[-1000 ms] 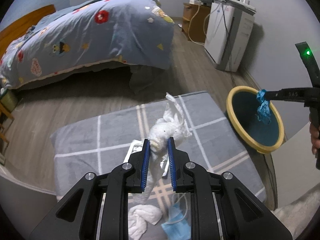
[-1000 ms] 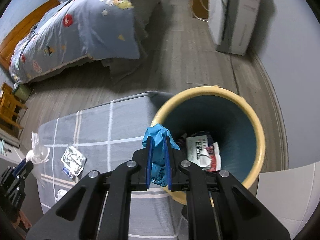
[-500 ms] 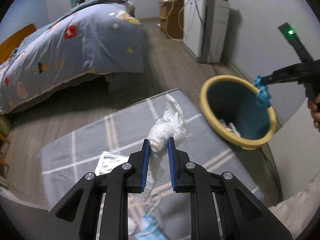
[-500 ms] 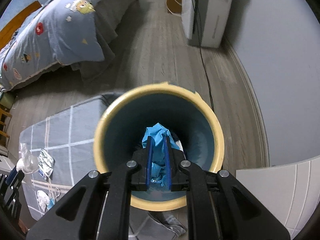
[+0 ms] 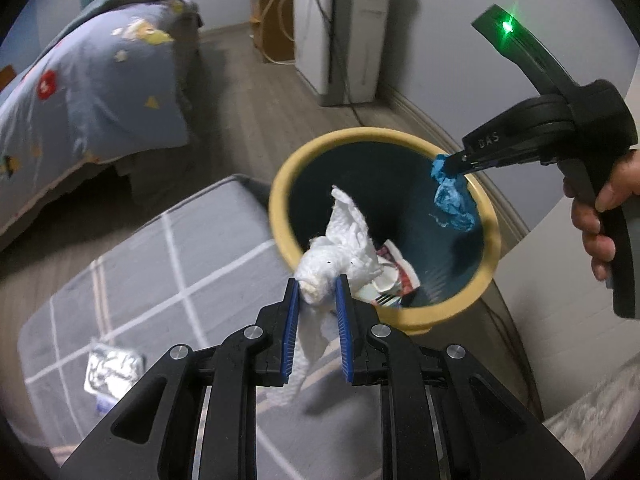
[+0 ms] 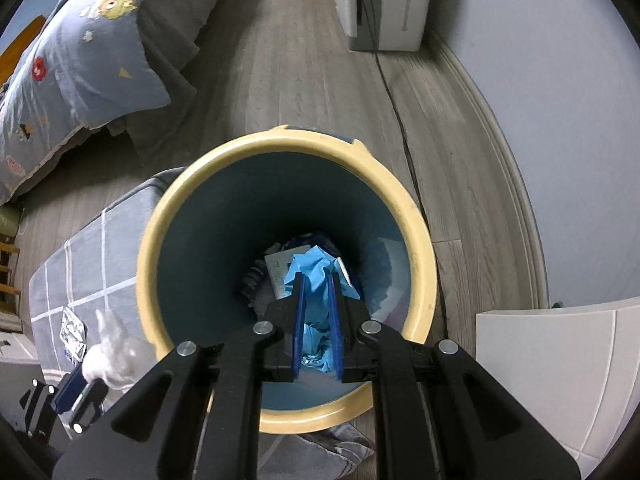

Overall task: Collect trash
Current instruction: 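Open both tools to drop the glove and tissue into the bin, then move both open tools back over the mattress toward the mask and tissue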

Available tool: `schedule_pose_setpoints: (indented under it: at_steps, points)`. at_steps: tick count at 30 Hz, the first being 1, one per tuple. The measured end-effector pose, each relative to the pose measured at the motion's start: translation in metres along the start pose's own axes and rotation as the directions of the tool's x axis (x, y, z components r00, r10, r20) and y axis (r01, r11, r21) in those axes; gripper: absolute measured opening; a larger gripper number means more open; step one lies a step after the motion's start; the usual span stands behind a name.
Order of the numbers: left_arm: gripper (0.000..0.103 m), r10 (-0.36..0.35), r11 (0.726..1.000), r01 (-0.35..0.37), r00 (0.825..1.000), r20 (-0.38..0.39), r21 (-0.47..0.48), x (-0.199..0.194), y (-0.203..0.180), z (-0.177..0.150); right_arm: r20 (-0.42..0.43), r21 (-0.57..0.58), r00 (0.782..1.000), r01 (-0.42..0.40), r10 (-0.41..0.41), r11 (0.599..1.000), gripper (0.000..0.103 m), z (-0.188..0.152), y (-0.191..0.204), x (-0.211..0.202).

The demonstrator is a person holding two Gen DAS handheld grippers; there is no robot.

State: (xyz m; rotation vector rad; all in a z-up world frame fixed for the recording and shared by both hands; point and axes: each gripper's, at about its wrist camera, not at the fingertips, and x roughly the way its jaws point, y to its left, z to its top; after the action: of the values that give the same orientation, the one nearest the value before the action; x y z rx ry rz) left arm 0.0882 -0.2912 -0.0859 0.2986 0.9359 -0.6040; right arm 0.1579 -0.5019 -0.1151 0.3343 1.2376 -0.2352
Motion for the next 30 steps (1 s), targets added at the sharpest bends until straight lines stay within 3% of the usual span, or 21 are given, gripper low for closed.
schedule_pose_setpoints:
  at_steps: [7, 10, 12, 15, 17, 19, 22, 26, 30]
  points:
    - [0.019, 0.01, 0.999, -0.011, 1.0, 0.02, 0.031, 0.027, -0.013, 0.024, 0.001, 0.03, 1.0, -0.011, 0.011, 0.999, 0.011, 0.001, -0.004, 0.005]
    - [0.029, -0.001, 0.999, -0.001, 0.999, 0.052, 0.033, 0.028, -0.015, 0.034, 0.012, 0.029, 1.0, -0.018, 0.018, 0.999, 0.011, 0.001, -0.004, 0.004]
    - [0.044, -0.003, 0.999, 0.0, 0.997, 0.074, 0.046, 0.024, -0.018, 0.036, 0.015, 0.03, 1.0, -0.021, 0.021, 0.999, 0.012, 0.002, -0.004, 0.003]
    - [0.058, 0.011, 0.998, -0.016, 0.996, 0.087, 0.053, 0.021, -0.017, 0.037, 0.015, 0.037, 1.0, -0.022, 0.021, 0.999, 0.014, 0.003, -0.005, 0.002]
    - [0.064, 0.025, 0.999, -0.029, 0.996, 0.084, 0.039, 0.02, -0.012, 0.034, 0.018, 0.045, 1.0, -0.022, 0.021, 0.999, 0.027, 0.003, -0.005, 0.001]
    - [0.07, 0.041, 0.999, -0.043, 0.995, 0.086, 0.025, 0.017, -0.006, 0.031, 0.035, 0.047, 0.999, -0.018, 0.016, 0.999, 0.049, 0.003, -0.004, -0.004]
    - [0.082, 0.061, 0.998, -0.061, 0.994, 0.093, -0.002, 0.008, 0.005, 0.026, 0.054, 0.051, 0.998, -0.017, 0.014, 0.999, 0.059, 0.005, -0.004, -0.01]
    - [0.093, 0.1, 0.995, -0.097, 0.987, 0.122, -0.033, -0.014, 0.021, 0.015, 0.081, 0.057, 0.997, -0.006, 0.001, 0.998, 0.094, 0.006, -0.001, -0.018]
    - [0.094, 0.143, 0.989, -0.136, 0.983, 0.117, -0.062, -0.034, 0.043, 0.004, 0.1, 0.03, 0.995, -0.003, 0.0, 1.0, 0.097, 0.007, 0.011, -0.026]
